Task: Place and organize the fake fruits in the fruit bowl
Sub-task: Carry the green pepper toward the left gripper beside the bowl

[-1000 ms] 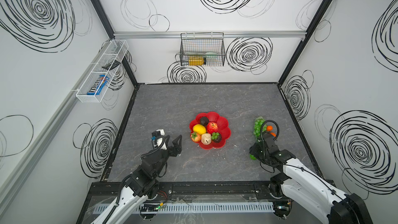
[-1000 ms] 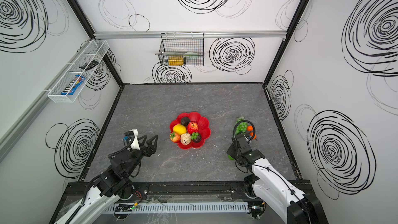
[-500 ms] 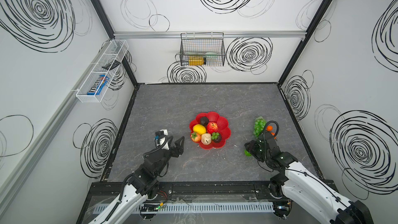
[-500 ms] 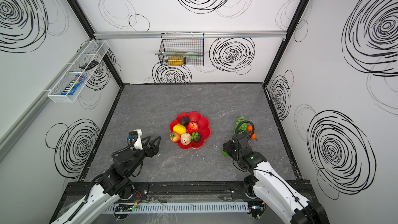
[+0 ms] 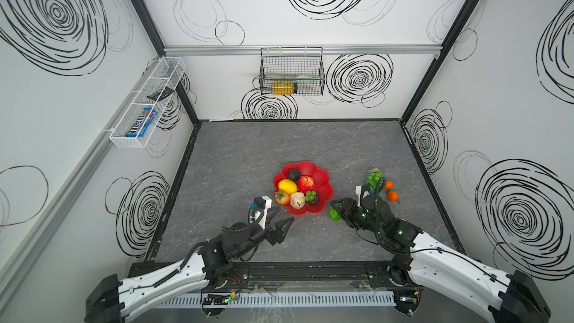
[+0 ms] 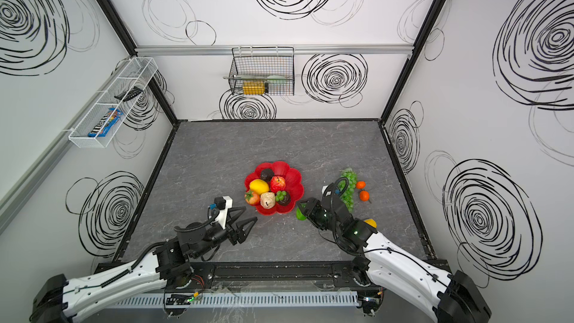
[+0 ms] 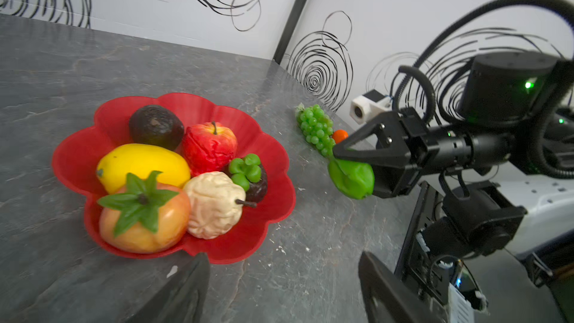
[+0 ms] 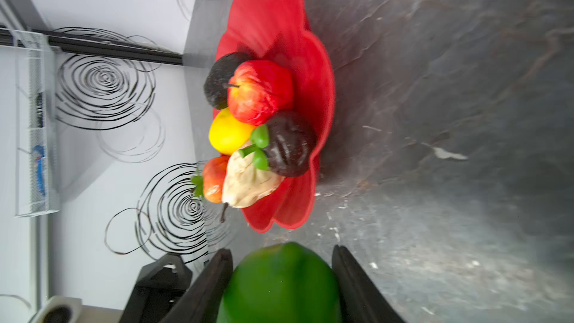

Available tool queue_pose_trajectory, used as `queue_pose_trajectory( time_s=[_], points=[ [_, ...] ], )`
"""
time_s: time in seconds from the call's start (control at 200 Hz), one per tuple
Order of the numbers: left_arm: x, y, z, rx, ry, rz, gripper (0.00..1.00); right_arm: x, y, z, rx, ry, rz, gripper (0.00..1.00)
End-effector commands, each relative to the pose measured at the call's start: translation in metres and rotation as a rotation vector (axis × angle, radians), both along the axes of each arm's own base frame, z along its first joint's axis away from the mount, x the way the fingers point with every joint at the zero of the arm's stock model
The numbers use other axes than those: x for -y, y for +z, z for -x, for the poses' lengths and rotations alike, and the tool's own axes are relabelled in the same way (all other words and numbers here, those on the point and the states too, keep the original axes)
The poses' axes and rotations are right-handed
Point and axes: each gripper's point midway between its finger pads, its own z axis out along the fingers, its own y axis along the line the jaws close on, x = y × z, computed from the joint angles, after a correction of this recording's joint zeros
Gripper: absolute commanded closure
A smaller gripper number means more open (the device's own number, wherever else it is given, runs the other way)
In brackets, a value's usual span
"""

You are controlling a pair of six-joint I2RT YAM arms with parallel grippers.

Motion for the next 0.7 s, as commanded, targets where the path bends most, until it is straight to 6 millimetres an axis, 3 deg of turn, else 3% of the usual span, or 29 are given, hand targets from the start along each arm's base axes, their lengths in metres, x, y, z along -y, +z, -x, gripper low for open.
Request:
queue_pose_trajectory(
  time_s=[0.0, 0.145, 0.46, 0.695],
  points=[
    [0.011, 0.040, -0.005, 0.105, 0.081, 0.075, 0.18, -0.018, 0.035, -0.008, 0.046, -0.026, -0.131, 0.47],
    [0.038, 0.042, 0.000, 0.136, 0.095, 0.030, 0.11, -0.032, 0.042, -0.001, 0.044, -0.005, -0.178, 0.47],
    [0.089, 0.041, 0.005, 0.117, 0.090, 0.028, 0.09, -0.051, 0.057, 0.012, 0.067, -0.007, -0.261, 0.45],
    [0.100, 0.026, 0.001, 0.050, 0.130, 0.032, 0.13, -0.057, 0.061, 0.018, 0.069, 0.003, -0.281, 0.45]
  ],
)
